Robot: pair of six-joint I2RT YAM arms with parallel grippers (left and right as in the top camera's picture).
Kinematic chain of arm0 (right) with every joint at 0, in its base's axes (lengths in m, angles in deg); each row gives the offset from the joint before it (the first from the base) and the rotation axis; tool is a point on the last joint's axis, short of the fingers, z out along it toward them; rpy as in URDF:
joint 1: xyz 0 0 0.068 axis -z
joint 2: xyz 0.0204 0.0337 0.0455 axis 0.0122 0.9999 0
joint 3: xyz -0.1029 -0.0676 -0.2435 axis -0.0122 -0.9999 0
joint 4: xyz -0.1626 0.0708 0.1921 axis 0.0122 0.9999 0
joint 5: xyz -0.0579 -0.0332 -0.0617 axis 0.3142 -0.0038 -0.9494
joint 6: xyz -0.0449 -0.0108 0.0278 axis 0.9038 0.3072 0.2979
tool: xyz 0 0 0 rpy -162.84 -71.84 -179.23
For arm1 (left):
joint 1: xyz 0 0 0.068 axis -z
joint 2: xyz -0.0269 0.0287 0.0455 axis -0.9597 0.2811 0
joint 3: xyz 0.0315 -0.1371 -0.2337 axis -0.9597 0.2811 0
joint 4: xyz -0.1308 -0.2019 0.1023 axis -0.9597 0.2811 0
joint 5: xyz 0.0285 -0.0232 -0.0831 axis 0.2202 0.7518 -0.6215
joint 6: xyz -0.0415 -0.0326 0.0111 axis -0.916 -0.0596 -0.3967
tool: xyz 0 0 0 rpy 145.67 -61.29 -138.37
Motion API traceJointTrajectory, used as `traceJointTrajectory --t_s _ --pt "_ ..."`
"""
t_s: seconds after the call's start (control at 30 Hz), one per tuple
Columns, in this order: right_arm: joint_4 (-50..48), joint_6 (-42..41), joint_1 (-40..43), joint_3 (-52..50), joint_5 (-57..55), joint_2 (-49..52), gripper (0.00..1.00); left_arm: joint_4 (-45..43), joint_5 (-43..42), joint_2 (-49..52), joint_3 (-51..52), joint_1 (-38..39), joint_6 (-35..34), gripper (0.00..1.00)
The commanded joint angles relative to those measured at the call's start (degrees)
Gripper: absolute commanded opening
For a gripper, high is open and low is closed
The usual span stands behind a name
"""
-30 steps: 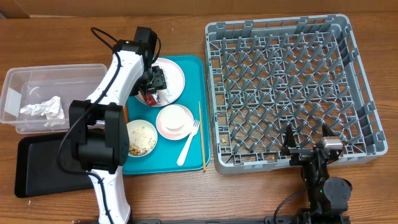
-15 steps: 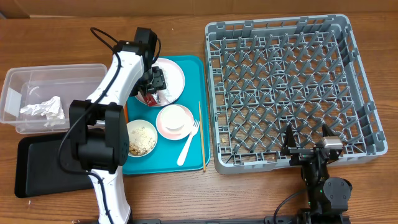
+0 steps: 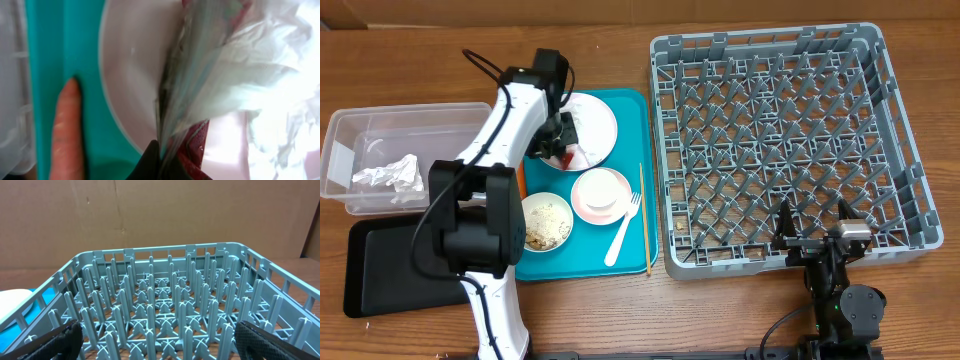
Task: Sort waste into correct bins and load items into the dishwasher
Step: 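Move the wrappers left and release them into the clear bin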
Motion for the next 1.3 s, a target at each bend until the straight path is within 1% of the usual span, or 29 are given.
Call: traceJointTrajectory --t_s 0.0,0.17,0.27,0.33,0.57,0.63,0.77,0.83,0.87,0.9,0.93,1.0,1.03,1.1,1.13,1.27 --pt "-0.31 0.22 0.15 -0.61 -0.55 -0.42 1.0 4.2 0.76 -2.1 -8.09 -1.55 1.64 0.04" --pt "-0.31 0.22 0.15 -0.61 -0.52 -0.42 1.0 15.1 0.76 -3.65 -22.16 -3.89 5.03 0.04" --pt "-0.31 0.22 0.15 -0.61 -0.55 -0.42 1.0 19.23 0.79 -3.8 -29.05 -6.16 5.88 0.04" --pt "-0.31 0.22 0.15 -0.61 -0.55 -0.42 1.0 20.59 2.38 -3.8 -31.63 -8.7 5.84 0.04" --pt "-0.31 0.22 0.15 -0.61 -0.52 -0.42 1.0 22.47 3.72 -3.39 -29.51 -19.82 5.79 0.04" --pt "-0.31 0.22 0.15 -0.61 -0.52 -0.42 1.0 20.72 3.69 -3.39 -25.92 -24.37 5.2 0.04" --pt "-0.31 0.22 0.15 -0.61 -0.55 -0.42 1.0 15.02 2.58 -3.37 -17.55 -28.85 5.16 0.04" --pt "-0.31 0.22 0.15 -0.61 -0.52 -0.42 1.0 11.21 1.55 -3.37 -11.37 -30.75 5.18 0.05" --pt "-0.31 0.22 0.15 -0.61 -0.52 -0.42 1.0 10.25 1.57 -3.37 -9.86 -31.15 5.18 0.08" --pt "-0.31 0.22 0.13 -0.61 -0.55 -0.42 1.0 8.07 1.46 -3.37 -7.15 -31.87 5.18 0.15" --pt "-0.31 0.22 0.15 -0.61 -0.52 -0.42 1.0 6.84 1.4 -3.37 -5.99 -32.11 5.31 0.26" --pt "-0.31 0.22 0.15 -0.61 -0.52 -0.42 1.0 5.73 -0.11 -3.37 -5.6 -32.2 6.25 0.31" --pt "-0.31 0.22 0.15 -0.61 -0.55 -0.42 1.0 5.55 -0.39 -3.37 -5.66 -32.17 6.32 0.41" --pt "-0.31 0.22 0.15 -0.61 -0.55 -0.42 1.0 5.55 -0.48 -3.37 -6.51 -32.15 6.91 0.74" --pt "-0.31 0.22 0.15 -0.61 -0.52 -0.42 1.0 6.19 -1.64 -3.37 -7.87 -32.13 8.61 0.8" --pt "-0.31 0.22 0.13 -0.61 -0.55 -0.42 1.0 11.67 -4.07 -4.59 -16.96 -30.47 9.07 0.87"
